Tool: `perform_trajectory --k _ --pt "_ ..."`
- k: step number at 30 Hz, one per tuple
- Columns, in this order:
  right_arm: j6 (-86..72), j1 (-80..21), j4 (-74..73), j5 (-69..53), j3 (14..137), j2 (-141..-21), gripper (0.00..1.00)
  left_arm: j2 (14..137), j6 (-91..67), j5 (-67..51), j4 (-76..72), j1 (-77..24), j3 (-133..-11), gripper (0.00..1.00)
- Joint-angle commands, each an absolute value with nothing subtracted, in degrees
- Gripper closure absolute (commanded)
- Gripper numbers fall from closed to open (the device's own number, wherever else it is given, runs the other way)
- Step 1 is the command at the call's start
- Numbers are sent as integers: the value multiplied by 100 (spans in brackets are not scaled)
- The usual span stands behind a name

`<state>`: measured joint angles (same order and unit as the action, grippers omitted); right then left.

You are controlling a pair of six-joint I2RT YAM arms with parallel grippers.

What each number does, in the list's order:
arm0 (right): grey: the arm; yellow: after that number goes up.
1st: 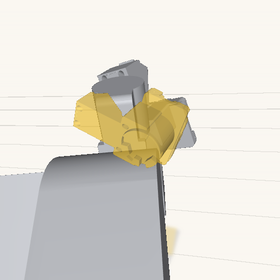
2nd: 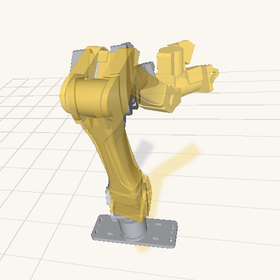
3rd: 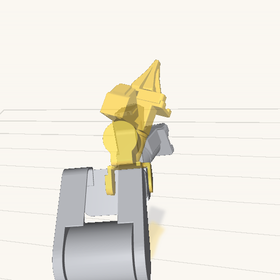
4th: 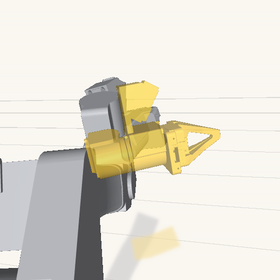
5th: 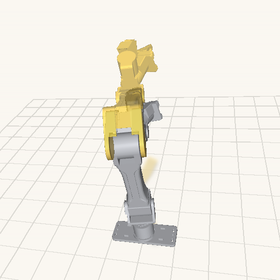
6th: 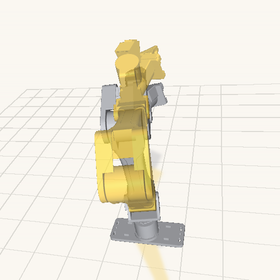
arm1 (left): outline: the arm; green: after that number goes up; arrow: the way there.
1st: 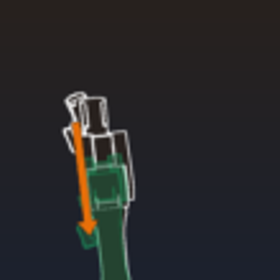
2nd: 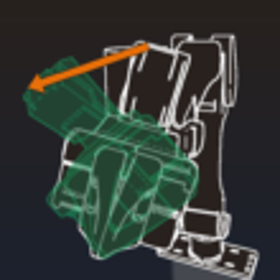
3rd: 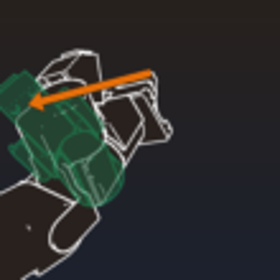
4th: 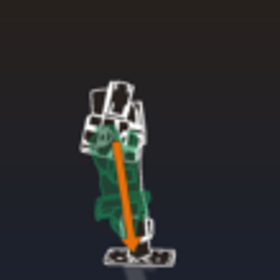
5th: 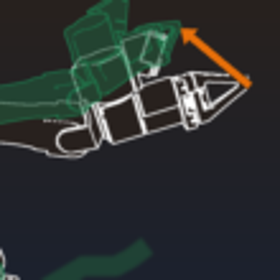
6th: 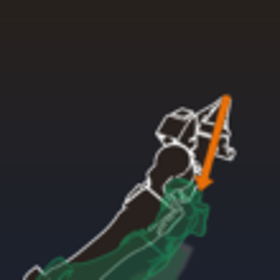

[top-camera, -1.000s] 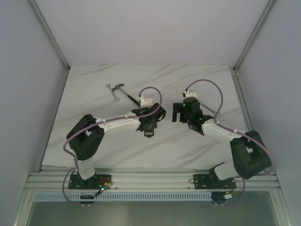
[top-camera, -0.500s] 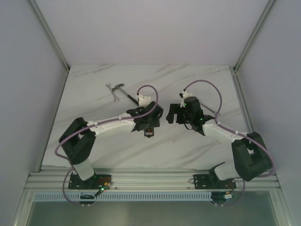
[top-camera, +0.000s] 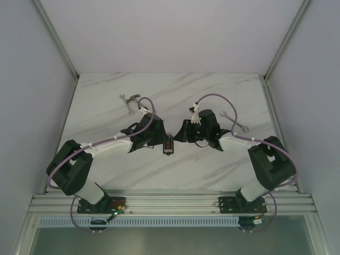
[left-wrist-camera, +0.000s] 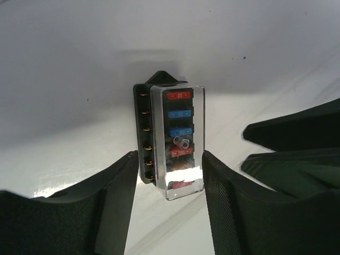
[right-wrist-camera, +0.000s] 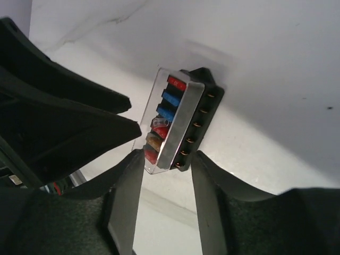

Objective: Snap on the fuse box
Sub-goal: Close the fuse box cover on the fuse box base.

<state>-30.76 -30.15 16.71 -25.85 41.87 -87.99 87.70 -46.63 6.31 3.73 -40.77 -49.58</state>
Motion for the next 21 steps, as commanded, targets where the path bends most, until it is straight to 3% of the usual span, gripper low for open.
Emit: perform_trajectory --k 1,16,21 --pt "-3369 -3144 2027 -3005 4478 -9182 55 8919 -4599 56 -78 -3952 -4884 41" --pt "-3445 -3247 1953 -3120 4605 -10124 80 9584 -4662 -427 -171 -3898 -4761 61" --pt "-3238 -3335 1483 -2864 4622 -10321 83 9717 -4759 -574 -212 -3917 -4591 64"
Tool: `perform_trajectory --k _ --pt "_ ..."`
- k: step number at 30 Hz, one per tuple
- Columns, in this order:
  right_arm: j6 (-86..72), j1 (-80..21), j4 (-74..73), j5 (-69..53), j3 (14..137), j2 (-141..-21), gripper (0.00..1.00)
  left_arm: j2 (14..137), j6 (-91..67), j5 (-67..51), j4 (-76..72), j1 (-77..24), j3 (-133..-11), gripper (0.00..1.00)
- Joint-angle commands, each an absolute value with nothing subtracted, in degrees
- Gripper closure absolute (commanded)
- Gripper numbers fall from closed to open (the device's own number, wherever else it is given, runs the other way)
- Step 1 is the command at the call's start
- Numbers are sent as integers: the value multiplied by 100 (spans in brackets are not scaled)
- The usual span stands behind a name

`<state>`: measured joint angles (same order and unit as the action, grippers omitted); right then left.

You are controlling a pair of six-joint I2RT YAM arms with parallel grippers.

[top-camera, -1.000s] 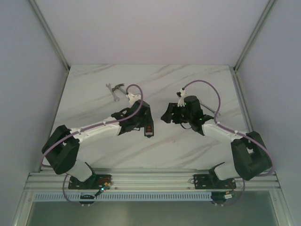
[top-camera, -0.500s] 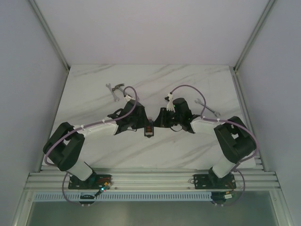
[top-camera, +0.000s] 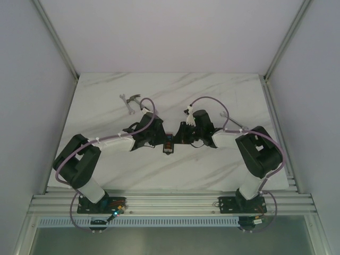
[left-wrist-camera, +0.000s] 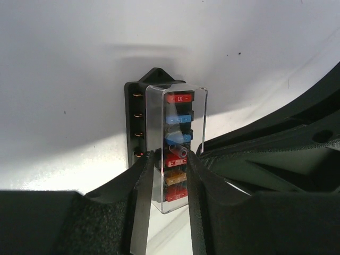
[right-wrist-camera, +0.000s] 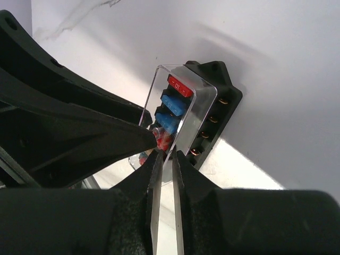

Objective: Snap on the fuse box
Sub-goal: Close the fuse box cover on the fuse box base.

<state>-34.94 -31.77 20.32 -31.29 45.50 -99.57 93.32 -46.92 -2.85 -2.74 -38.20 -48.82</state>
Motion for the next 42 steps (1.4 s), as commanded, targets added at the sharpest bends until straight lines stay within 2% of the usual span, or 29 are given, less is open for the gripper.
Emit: perform_trajectory --k 1,8,14,23,28,32,36,42 --pt "-3215 -3372 1393 -2788 4643 -10364 83 9734 -4805 -608 -257 -3924 -4511 65" --pt "-3143 -3526 1205 -2509 4816 -10388 83 9712 -5270 -1213 -916 -3888 -3668 68" --pt "-2959 -3529 1007 -2481 5065 -10180 80 9344 -5516 -1404 -1174 -3884 -3274 68" --pt "-3015 -3509 914 -2337 5295 -9640 68 8255 -5285 -947 -1109 -3542 -3518 55" --pt "-3165 -3436 989 -2199 5380 -9665 67 8395 -4991 -847 -1107 -3275 -3857 50" --pt "-3224 -3413 1015 -2192 5499 -9873 67 8894 -4786 -839 -1103 -3171 -4225 50" --pt "-3259 -3416 1032 -2215 5587 -10071 69 9402 -4694 -991 -1116 -3147 -4506 52" --pt "-3192 -3419 826 -2344 5731 -10405 74 9838 -4784 -1213 -1129 -3163 -4470 64"
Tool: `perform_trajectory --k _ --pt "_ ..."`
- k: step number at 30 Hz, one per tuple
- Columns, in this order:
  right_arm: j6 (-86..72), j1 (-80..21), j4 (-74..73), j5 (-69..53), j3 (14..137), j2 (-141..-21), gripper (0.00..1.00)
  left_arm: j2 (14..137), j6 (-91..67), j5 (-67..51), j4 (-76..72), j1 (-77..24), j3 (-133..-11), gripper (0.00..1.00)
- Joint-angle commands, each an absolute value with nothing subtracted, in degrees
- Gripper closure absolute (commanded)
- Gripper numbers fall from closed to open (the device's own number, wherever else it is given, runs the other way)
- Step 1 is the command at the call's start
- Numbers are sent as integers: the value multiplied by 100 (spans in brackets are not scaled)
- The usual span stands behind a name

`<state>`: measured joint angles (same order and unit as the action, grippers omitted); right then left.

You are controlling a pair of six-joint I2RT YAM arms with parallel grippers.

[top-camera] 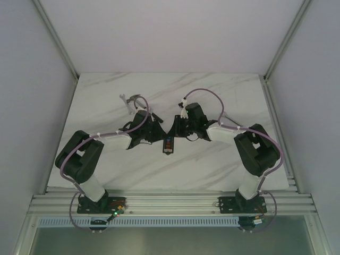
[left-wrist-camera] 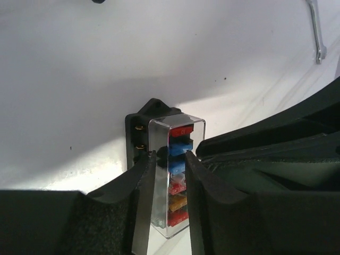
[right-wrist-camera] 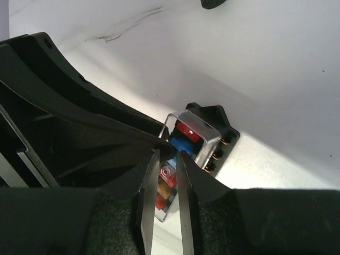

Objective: Snap on the fuse box
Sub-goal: Close the fuse box cover on the fuse box base, then reset both arms

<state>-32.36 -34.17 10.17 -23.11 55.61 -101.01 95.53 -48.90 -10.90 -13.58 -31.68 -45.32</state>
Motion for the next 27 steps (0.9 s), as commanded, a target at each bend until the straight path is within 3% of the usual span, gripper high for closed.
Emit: perform_trajectory --k 1,10,17,22,27 --pt "-3179 -3432 788 -2374 5757 -10471 75 9880 -4807 -1239 -1138 -3183 -4439 66" --pt "-2980 -3582 299 -2315 5993 -10787 81 9968 -5245 -1450 -1505 -3597 -4001 73" --pt "-2630 -3541 156 -1484 5779 -9621 72 8679 -5228 -1027 -1480 -3611 -3657 63" --pt "-2255 -3336 -123 -155 5513 -8496 51 7608 -4826 -51 -994 -3557 -3606 43" --pt "-1843 -2956 -129 1743 5052 -7455 16 6676 -4355 964 -656 -3018 -3388 17"
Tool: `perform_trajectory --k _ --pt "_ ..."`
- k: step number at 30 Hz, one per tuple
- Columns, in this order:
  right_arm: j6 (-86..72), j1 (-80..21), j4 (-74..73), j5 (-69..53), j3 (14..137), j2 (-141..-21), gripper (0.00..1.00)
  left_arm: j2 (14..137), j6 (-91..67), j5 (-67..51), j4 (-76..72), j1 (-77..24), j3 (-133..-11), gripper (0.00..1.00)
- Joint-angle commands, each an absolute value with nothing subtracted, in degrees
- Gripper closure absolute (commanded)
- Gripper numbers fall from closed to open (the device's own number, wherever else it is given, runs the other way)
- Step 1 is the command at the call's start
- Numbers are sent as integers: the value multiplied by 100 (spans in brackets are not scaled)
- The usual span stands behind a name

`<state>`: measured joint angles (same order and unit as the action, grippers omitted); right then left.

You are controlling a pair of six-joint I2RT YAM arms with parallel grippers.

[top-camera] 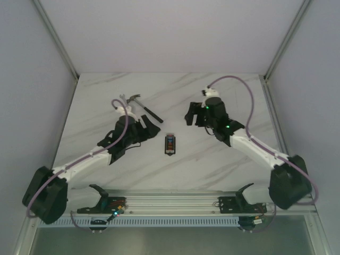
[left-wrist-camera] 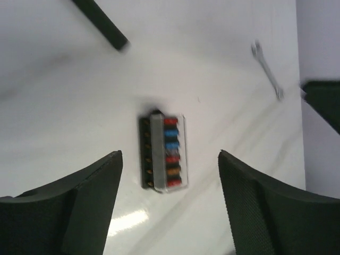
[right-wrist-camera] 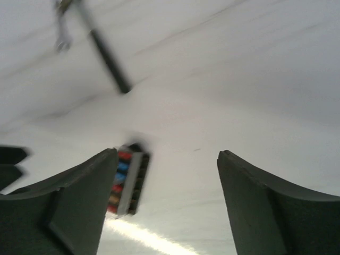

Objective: Snap on the fuse box
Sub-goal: Reset both arms

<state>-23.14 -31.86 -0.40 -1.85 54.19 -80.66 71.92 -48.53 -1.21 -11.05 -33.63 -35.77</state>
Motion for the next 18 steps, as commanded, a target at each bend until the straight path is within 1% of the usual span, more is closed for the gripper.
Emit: perform_trajectory --k 1,3,4,5,8,11,13,15,18 --pt "-1734 -2910 -29 2206 4929 -7268 12 6509 -4223 1281 -567 -2922 -3372 12" --pt "-1451 -2768 432 2992 4578 -6894 8 6217 -4008 2006 -444 -2755 -3331 1" --pt "-1236 -2687 769 3247 4334 -6707 6 6080 -3884 2342 -432 -2657 -3297 0" --pt "-995 -2583 1088 3431 4085 -6560 1 5969 -3796 2714 -432 -2567 -3251 0" --pt "-524 -2346 2229 3959 3312 -6366 1 5747 -3580 3945 -526 -2270 -3090 0" --pt "-341 -2072 3306 4258 2777 -6571 1 5781 -3537 4856 -895 -1858 -2775 0" --pt "-212 -1858 4282 4255 2388 -6885 1 5931 -3311 5059 -1510 -1500 -2516 0" --pt "-54 -1656 5121 4254 2160 -7439 1 6154 -2856 5082 -2131 -1169 -2293 0" --pt "275 -1453 5651 4220 2186 -8167 1 6525 -2221 4665 -3039 -734 -2055 0"
